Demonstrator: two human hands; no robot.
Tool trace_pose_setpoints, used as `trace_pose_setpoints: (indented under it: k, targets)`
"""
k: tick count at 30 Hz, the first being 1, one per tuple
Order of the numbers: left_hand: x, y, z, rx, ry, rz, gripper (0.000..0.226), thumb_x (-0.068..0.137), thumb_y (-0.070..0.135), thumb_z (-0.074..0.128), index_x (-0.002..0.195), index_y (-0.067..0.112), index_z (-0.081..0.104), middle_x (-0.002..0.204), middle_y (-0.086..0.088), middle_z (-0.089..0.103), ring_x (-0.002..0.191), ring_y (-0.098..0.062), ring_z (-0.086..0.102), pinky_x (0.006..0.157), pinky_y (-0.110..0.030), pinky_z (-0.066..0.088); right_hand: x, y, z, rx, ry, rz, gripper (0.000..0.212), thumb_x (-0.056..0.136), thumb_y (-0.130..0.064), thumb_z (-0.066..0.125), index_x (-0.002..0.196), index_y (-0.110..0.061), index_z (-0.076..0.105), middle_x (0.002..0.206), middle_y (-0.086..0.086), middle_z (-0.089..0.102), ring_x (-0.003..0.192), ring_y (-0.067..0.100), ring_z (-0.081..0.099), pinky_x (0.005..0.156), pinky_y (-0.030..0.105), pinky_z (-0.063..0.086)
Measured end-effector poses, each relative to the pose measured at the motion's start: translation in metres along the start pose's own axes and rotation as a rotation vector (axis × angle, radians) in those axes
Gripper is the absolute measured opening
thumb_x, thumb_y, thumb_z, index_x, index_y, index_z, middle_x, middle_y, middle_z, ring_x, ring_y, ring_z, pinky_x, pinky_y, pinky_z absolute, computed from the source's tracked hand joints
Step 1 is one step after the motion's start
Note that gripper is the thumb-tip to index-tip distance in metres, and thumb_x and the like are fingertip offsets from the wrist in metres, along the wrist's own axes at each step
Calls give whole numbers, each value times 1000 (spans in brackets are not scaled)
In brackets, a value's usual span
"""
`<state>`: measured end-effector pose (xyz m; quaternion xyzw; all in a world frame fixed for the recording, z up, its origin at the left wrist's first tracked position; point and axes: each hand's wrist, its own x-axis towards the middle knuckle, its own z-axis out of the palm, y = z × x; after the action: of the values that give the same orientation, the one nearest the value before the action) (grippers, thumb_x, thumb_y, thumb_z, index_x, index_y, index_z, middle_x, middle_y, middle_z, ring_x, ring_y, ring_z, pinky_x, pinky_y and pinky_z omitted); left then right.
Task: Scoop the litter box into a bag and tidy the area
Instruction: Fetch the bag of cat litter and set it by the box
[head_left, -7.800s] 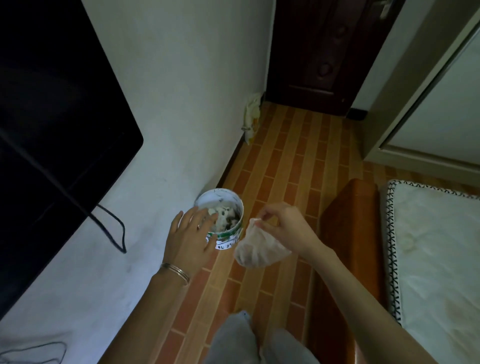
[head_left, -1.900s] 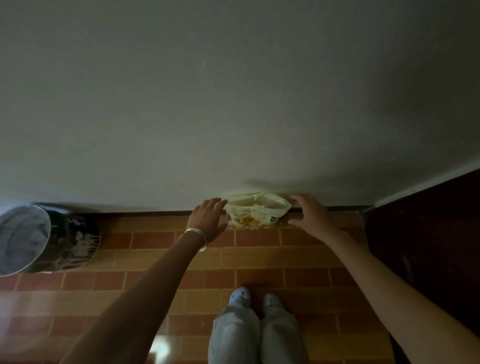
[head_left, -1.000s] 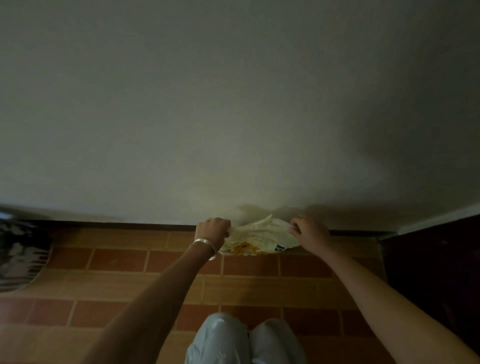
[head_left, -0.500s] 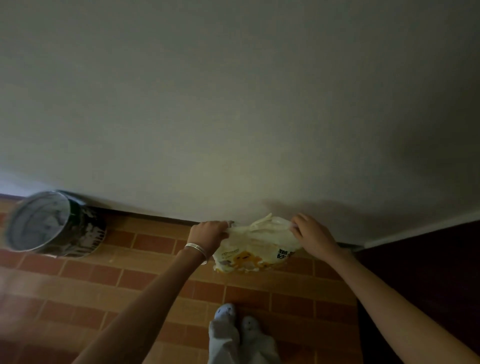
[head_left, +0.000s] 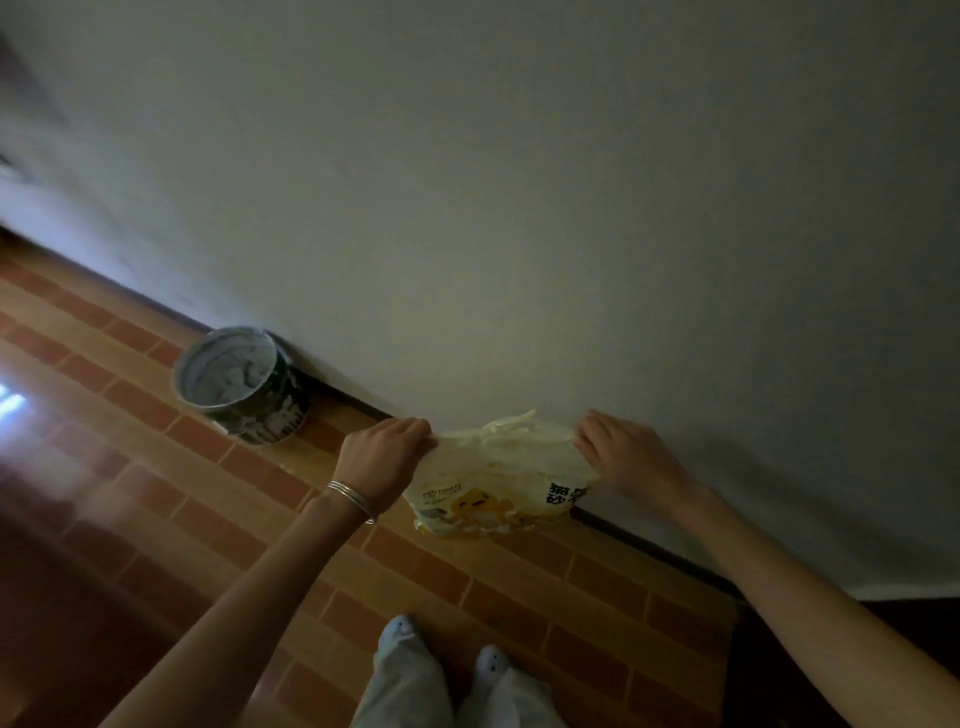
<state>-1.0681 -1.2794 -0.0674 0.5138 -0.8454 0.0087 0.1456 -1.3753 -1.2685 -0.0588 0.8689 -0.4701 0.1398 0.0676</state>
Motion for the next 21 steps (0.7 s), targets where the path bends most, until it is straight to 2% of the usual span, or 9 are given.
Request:
trace_pose_setpoints:
  k: [3,8,11,14,17,21]
  targets:
    - [-22,-24,-23,20,77,-80,29,85,36,37,70,21,58,61,6,59,52,-17,57,36,-18,33,34,-19,-3,77,-8,-136,11,91,-23,40,83,-16,40,69,0,53,51,15,51,39,23,36]
    - [-68,-80,-49,29,104,-243,33,84,38,37,69,23,62,61,7,60,54,-16,59,37,-22,39,101,-67,3,192,-125,-263,16,96,-26,34,83,-16,39,71,-3,43,47,14,42,40,22,30]
    - [-100,-117,-62,-7,125,-318,33,84,39,37,72,21,62,64,5,61,57,-18,59,39,-24,41,142,-106,8,344,-160,-213,17,96,-27,42,85,-14,45,71,-8,43,49,12,44,45,21,33]
    - [-133,-155,-82,-64,167,-396,32,86,40,38,73,21,60,66,5,60,58,-18,58,40,-24,39,182,-149,19,550,-276,-129,14,94,-26,50,87,-14,48,73,-5,51,61,16,52,57,29,41]
    - [-162,-193,-106,-35,254,-449,29,83,38,43,69,19,60,59,5,57,51,-16,54,39,-19,28,220,-195,27,721,-297,-118,19,92,-27,53,84,-9,50,74,3,54,65,14,51,59,22,39]
    - [-191,-251,-135,-40,304,-508,33,84,41,42,68,17,60,59,4,55,50,-17,53,38,-27,39,267,-249,34,798,-332,-139,35,80,-52,53,82,-18,52,73,-2,54,65,6,48,58,15,36]
